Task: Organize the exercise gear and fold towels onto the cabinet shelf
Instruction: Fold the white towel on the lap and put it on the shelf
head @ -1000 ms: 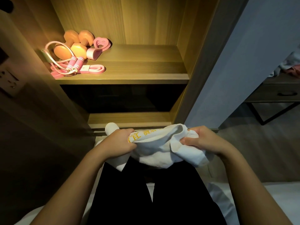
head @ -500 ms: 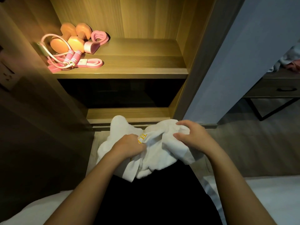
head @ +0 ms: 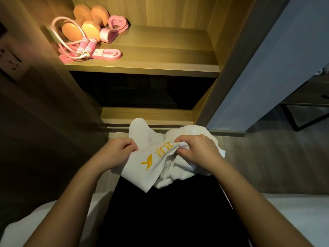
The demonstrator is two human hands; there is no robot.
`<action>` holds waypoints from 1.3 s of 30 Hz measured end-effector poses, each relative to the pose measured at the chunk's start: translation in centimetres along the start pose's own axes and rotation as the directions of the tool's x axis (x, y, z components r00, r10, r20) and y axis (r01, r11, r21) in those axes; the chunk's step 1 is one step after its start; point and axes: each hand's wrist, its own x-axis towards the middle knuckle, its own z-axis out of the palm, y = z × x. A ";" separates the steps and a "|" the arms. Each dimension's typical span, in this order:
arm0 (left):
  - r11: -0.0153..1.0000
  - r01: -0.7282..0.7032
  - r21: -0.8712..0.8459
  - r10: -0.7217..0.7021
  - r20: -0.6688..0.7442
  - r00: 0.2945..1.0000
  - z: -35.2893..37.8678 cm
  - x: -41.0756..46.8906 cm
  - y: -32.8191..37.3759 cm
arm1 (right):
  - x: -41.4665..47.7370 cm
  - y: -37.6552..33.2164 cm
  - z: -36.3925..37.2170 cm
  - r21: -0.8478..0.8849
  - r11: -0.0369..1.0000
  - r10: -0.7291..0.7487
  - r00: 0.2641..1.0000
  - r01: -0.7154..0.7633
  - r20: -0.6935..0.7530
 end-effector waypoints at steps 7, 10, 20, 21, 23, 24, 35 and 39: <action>0.999 -0.042 0.017 0.036 0.241 0.970 -1.1 0.2 -1.3 | 0.2 0.3 0.7 0.032 0.999 -0.014 0.999 0.015 -0.033; 0.998 -0.048 0.039 0.036 0.278 0.960 -1.0 0.5 -1.1 | -0.1 0.3 0.4 0.063 0.994 -0.088 0.994 0.091 -0.059; 0.991 -0.122 -0.053 0.131 0.212 0.969 -0.2 0.5 -1.4 | -1.7 1.1 -2.0 0.066 0.975 -0.220 0.926 0.210 0.306; 0.991 -0.128 -0.051 0.136 0.239 0.962 -0.2 0.5 -1.3 | -1.5 0.9 -2.1 0.032 0.976 -0.212 0.906 0.215 0.365; 0.990 -0.144 0.002 0.138 0.276 0.951 -0.2 0.6 -1.2 | -1.2 0.3 -2.2 -0.030 0.971 -0.200 0.880 0.236 0.432; 0.986 -0.164 0.034 0.148 0.277 0.949 0.0 0.7 -1.0 | -1.1 0.1 -2.2 -0.050 0.970 -0.193 0.877 0.239 0.441; 0.977 -0.188 -0.097 0.209 0.304 0.930 3.2 2.1 3.1 | -1.9 0.4 -1.7 0.030 0.980 -0.198 0.930 0.199 0.311; 0.984 -0.154 -0.091 0.174 0.298 0.938 3.4 2.6 3.6 | -2.1 0.3 -1.5 -0.021 0.977 -0.205 0.955 0.214 0.215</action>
